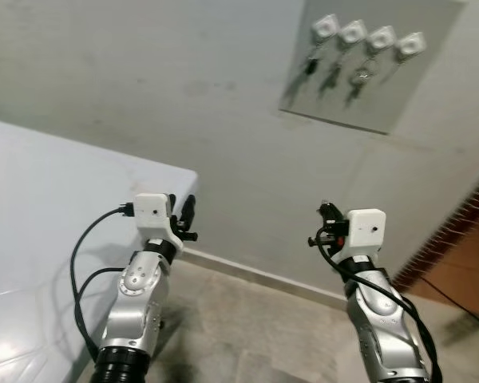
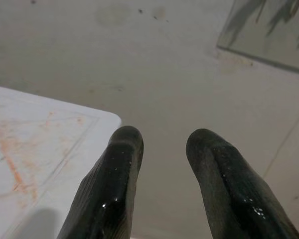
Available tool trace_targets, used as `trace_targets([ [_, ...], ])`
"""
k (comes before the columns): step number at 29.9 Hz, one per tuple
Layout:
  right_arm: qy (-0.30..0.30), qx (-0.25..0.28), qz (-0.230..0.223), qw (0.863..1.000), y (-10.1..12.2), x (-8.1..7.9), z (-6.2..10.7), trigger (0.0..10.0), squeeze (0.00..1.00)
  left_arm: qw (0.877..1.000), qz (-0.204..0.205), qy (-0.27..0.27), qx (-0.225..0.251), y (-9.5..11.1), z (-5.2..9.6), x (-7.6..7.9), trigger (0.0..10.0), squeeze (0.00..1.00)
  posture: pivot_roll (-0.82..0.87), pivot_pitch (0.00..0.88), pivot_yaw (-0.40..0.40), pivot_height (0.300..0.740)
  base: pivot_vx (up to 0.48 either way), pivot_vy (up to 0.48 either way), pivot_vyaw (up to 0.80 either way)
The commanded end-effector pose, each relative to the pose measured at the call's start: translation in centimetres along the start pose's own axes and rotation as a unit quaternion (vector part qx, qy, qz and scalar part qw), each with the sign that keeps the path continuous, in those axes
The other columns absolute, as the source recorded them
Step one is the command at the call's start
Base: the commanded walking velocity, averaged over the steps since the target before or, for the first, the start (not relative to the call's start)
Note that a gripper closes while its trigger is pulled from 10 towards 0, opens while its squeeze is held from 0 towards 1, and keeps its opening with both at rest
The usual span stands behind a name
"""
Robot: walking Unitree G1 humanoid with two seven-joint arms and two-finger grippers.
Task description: Hang keys on a hook
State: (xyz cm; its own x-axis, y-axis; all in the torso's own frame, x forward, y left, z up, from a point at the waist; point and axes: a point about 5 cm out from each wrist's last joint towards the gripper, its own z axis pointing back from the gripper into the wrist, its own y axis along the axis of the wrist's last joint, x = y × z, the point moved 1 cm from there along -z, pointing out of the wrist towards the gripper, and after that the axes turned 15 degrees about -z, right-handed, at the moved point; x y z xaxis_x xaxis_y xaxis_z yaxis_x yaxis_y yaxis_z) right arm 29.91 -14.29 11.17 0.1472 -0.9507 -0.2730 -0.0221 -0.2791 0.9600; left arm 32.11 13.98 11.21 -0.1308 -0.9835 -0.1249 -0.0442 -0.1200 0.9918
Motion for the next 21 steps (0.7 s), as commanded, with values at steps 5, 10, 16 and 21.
trace_targets([
  [5, -0.013, 0.006, 0.005, 1.000, 0.42, 0.60, 0.05, 10.0, 0.00, 1.000, -0.003, -0.005, 0.004, 0.51, -0.20, 0.70, 10.0, 0.00, 0.11, 0.000, -0.054, 0.736, 0.000, 0.000, -0.78],
  [10, -0.018, 0.010, -0.006, 1.000, 0.32, 0.48, 0.11, 10.0, 0.00, 1.000, -0.007, -0.012, -0.002, 0.31, -0.01, 1.09, 10.0, 0.00, 0.11, 0.000, -0.046, 0.736, 0.000, 0.000, -0.78],
  [16, -0.024, 0.017, -0.012, 0.999, 0.26, 0.60, 0.41, 10.0, 0.00, 1.000, -0.012, -0.021, 0.000, 0.32, 0.08, 1.08, 10.0, 0.00, 0.10, 0.000, -0.035, 0.736, 0.000, 0.000, 0.00],
  [21, -0.029, 0.022, -0.015, 0.999, 0.35, 0.76, 0.63, 10.0, 0.00, 1.000, -0.014, -0.021, 0.000, 0.48, -0.16, 0.92, 10.0, 0.00, 0.10, 0.000, -0.025, 0.736, 0.000, 0.000, 0.00],
])
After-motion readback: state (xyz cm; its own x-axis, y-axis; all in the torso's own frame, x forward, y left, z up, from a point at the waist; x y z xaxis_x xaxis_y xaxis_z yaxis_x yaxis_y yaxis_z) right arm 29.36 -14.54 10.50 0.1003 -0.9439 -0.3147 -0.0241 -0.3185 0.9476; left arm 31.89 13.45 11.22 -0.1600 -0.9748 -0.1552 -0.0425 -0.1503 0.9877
